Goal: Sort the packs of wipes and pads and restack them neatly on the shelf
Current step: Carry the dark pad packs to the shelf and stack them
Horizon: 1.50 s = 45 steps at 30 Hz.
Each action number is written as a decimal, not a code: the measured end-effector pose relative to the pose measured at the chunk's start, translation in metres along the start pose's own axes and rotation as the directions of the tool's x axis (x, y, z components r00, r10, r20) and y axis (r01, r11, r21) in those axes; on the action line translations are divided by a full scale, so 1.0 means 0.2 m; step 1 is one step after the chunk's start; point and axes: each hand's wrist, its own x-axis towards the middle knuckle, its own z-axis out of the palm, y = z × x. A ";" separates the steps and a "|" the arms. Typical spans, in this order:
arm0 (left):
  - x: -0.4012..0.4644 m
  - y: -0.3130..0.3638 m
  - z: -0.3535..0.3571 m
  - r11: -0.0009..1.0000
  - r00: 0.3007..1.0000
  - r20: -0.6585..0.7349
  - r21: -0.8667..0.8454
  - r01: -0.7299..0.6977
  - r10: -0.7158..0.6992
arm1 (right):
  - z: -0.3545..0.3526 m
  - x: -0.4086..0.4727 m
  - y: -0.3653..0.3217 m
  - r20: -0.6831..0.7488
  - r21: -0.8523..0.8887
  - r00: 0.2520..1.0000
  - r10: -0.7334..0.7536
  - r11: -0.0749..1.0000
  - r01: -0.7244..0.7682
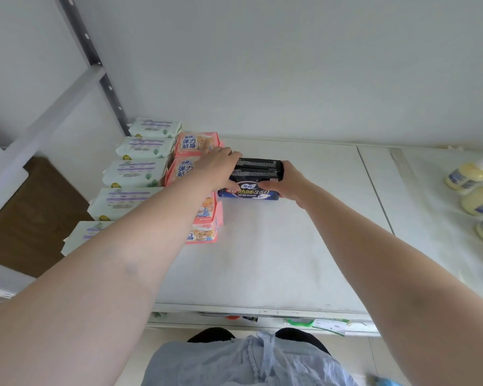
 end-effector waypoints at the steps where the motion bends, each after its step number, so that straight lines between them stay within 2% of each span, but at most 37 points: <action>1: 0.00 0.00 0.00 1.000 1.000 -0.007 -0.013 -0.009 0.009 | 0.00 0.00 0.00 -0.019 -0.008 1.000 -0.006 1.000 0.005; 5: 0.01 -0.01 0.02 0.999 0.999 -0.041 -0.026 -0.019 0.018 | 0.01 -0.02 0.00 -0.050 -0.002 0.999 0.000 1.000 -0.001; 16: -0.03 0.04 -0.05 0.989 0.998 -0.024 -0.133 -0.063 0.060 | 0.00 -0.05 -0.04 -0.070 0.012 0.997 0.045 0.999 -0.044; 20: -0.08 0.10 -0.10 0.982 0.988 -0.100 -0.137 -0.132 0.119 | -0.05 -0.16 -0.06 -0.084 0.024 0.994 0.074 0.997 -0.072; 25: -0.19 0.24 -0.19 0.982 0.970 -0.220 -0.135 -0.133 0.101 | -0.14 -0.38 -0.04 -0.127 0.053 0.986 0.110 0.993 -0.104; 29: -0.31 0.44 -0.20 0.941 0.958 -0.266 -0.283 -0.184 0.107 | -0.20 -0.59 0.06 -0.186 0.092 0.976 0.116 0.991 -0.100; 33: -0.48 0.72 -0.12 0.909 0.967 -0.166 -0.342 -0.238 0.191 | -0.24 -0.85 0.24 -0.227 0.082 0.966 0.119 0.991 -0.103; 39: -0.81 1.19 0.01 0.900 0.958 -0.076 -0.330 -0.285 0.276 | -0.34 -1.40 0.61 -0.308 0.079 0.940 0.149 0.988 -0.130; 45: -1.27 1.71 0.13 0.850 0.916 0.010 -0.376 -0.369 0.402 | -0.40 -2.14 1.05 -0.360 0.056 0.882 0.303 0.951 -0.304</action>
